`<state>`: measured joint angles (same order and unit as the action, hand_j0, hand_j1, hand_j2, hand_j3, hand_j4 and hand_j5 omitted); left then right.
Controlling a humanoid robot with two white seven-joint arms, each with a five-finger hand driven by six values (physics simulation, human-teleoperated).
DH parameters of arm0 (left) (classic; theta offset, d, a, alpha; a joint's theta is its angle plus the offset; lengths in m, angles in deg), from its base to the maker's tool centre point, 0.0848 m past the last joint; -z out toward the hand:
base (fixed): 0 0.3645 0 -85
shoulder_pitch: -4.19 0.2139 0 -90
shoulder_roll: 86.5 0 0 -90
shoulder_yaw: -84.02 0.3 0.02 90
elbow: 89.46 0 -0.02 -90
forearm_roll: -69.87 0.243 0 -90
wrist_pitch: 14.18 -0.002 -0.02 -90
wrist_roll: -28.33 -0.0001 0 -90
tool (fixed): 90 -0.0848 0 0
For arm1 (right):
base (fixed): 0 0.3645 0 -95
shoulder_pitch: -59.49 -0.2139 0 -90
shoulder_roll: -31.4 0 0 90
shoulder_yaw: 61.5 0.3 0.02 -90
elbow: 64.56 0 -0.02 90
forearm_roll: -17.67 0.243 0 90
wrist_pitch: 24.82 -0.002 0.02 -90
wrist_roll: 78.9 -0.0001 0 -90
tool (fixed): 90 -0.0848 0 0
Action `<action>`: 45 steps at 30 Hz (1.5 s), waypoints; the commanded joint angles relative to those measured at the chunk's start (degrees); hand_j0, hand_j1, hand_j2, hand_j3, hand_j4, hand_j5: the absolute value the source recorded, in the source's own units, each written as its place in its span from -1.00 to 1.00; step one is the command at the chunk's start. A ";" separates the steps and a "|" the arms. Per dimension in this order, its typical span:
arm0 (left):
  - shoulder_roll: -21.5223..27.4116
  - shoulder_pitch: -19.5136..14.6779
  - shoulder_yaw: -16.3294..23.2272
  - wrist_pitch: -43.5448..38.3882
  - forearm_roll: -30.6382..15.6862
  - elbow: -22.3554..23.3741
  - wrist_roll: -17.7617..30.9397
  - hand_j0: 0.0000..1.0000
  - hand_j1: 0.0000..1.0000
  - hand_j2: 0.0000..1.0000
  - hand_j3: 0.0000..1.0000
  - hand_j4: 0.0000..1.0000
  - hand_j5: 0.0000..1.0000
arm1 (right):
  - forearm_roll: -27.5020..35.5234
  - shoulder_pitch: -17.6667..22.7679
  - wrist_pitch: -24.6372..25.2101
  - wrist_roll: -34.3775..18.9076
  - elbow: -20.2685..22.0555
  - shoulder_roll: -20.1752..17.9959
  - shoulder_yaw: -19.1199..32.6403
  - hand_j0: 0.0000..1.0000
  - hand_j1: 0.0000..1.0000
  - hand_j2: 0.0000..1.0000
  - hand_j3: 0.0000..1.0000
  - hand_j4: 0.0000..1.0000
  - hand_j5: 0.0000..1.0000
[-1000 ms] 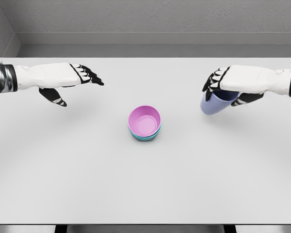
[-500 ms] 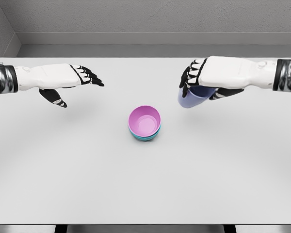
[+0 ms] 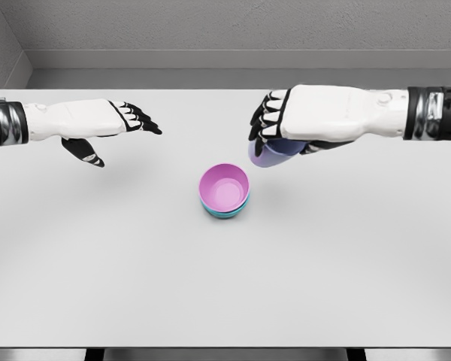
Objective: Stacking bowl and cup with both arms
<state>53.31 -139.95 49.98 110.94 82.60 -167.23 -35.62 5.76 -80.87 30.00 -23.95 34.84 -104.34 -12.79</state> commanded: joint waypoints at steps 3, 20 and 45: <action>0.02 0.00 -0.06 -0.12 -0.34 -0.01 -0.03 1.00 1.00 1.00 1.00 1.00 1.00 | 0.22 -0.79 0.17 0.05 0.27 2.06 -2.92 0.20 0.20 0.20 0.20 0.20 0.20; 0.02 0.00 0.02 -0.12 -0.34 -0.10 -0.03 1.00 1.00 1.00 1.00 1.00 1.00 | -0.30 -3.17 0.17 0.05 0.45 8.39 -10.74 0.20 0.20 0.20 0.20 0.20 0.20; -0.68 0.44 -0.15 -0.12 -0.25 0.17 0.06 1.00 1.00 1.00 1.00 1.00 1.00 | -1.53 -2.64 0.17 0.05 -9.05 10.85 -11.88 0.23 0.23 0.23 0.23 0.23 0.23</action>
<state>52.69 -139.51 49.90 110.94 82.70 -167.11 -35.54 3.87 -83.51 30.00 -23.93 26.31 -93.47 -24.70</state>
